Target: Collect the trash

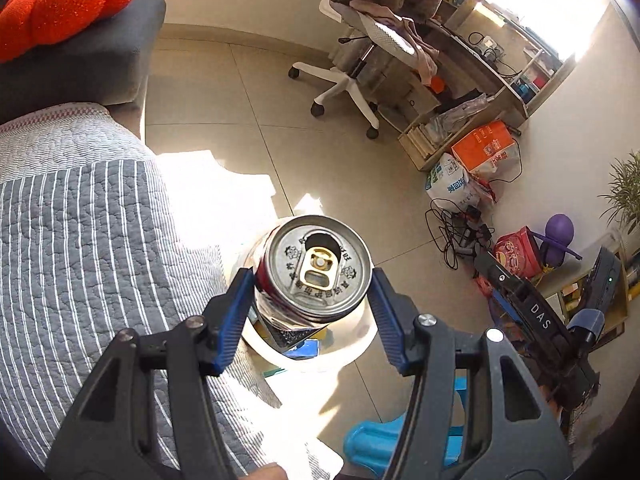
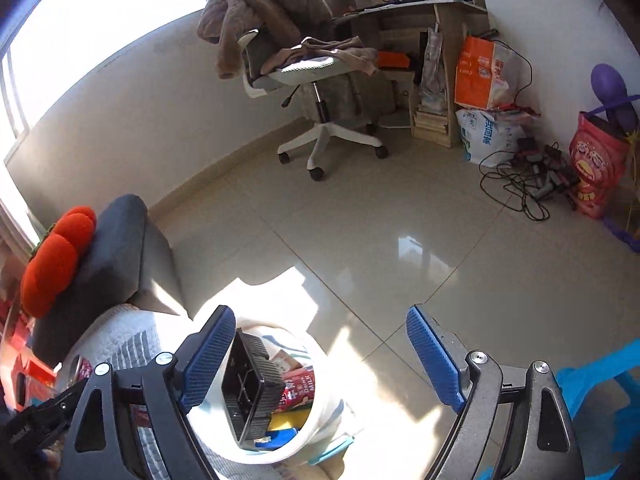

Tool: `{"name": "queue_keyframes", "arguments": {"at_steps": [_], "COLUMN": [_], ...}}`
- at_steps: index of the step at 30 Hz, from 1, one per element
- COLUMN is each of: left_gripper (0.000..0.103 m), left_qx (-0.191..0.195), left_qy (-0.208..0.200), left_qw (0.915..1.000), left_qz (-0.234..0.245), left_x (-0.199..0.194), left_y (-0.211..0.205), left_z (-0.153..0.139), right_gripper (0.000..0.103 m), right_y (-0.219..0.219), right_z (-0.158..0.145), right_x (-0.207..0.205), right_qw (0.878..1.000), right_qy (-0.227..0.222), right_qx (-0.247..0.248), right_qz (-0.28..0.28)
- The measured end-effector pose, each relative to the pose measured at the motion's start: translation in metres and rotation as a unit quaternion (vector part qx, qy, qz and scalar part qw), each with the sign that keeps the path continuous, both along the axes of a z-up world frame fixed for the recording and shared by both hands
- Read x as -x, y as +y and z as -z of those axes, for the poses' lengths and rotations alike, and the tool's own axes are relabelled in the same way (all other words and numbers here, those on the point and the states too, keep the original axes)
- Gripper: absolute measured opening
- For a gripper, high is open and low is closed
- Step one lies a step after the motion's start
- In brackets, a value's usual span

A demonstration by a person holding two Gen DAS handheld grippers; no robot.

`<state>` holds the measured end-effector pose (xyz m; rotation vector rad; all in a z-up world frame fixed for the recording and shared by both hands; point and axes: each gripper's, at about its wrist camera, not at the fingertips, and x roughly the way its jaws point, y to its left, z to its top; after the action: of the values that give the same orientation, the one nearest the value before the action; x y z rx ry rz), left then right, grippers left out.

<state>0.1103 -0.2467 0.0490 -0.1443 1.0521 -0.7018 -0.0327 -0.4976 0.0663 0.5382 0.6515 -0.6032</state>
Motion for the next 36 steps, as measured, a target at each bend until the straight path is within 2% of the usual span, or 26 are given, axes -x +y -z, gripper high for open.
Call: {"name": "queue_keyframes", "arguments": {"at_steps": [6,9,12,14,19,21,24,26,28,30,31,34,36], "left_gripper": [0.06,0.064,0.07,0.071,0.079,0.083,0.091,0.101,0.102,0.102,0.102,0.102,0.102], "left_qx": [-0.049,-0.052,-0.05,-0.06,-0.077,-0.09,-0.11,-0.116,-0.114,-0.107,-0.106,-0.103,-0.104], "left_qy": [-0.001,-0.006,-0.016,-0.035,-0.093,-0.135,-0.215,-0.267,-0.316,-0.345,-0.348,-0.328,-0.326], "left_qw": [0.9988,0.9986,0.9986,0.9976,0.9924,0.9857,0.9667,0.9496,0.93,0.9163,0.9142,0.9201,0.9192], "left_qz": [0.005,0.006,0.009,0.004,-0.026,-0.045,-0.085,-0.115,-0.148,-0.173,-0.179,-0.187,-0.195], "left_x": [-0.005,-0.003,0.004,0.009,0.026,0.039,0.063,0.08,0.095,0.105,0.107,0.108,0.113], "left_y": [-0.044,-0.05,-0.044,-0.035,0.0,0.018,0.049,0.072,0.096,0.115,0.123,0.142,0.152], "left_z": [0.013,0.01,0.004,-0.003,-0.024,-0.035,-0.055,-0.067,-0.077,-0.085,-0.087,-0.087,-0.084], "right_gripper": [0.09,0.09,0.092,0.093,0.094,0.095,0.099,0.101,0.102,0.102,0.103,0.103,0.103], "right_y": [-0.017,-0.015,-0.014,-0.01,0.017,0.037,0.069,0.09,0.112,0.137,0.149,0.185,0.204], "right_z": [-0.001,-0.006,-0.012,-0.017,-0.033,-0.038,-0.046,-0.05,-0.055,-0.063,-0.067,-0.074,-0.069], "right_x": [0.011,0.016,0.021,0.022,0.021,0.018,0.014,0.013,0.012,0.013,0.015,0.026,0.031], "right_qw": [1.0,0.999,0.999,0.998,0.995,0.992,0.987,0.983,0.978,0.971,0.968,0.961,0.96], "right_qy": [0.001,0.001,-0.007,-0.012,-0.027,-0.029,-0.039,-0.046,-0.055,-0.068,-0.076,-0.098,-0.09], "right_qx": [0.008,0.025,0.04,0.051,0.096,0.121,0.148,0.167,0.188,0.215,0.225,0.24,0.242], "right_qz": [0.015,0.02,0.026,0.028,0.005,-0.01,-0.04,-0.056,-0.067,-0.076,-0.079,-0.094,-0.105]}}
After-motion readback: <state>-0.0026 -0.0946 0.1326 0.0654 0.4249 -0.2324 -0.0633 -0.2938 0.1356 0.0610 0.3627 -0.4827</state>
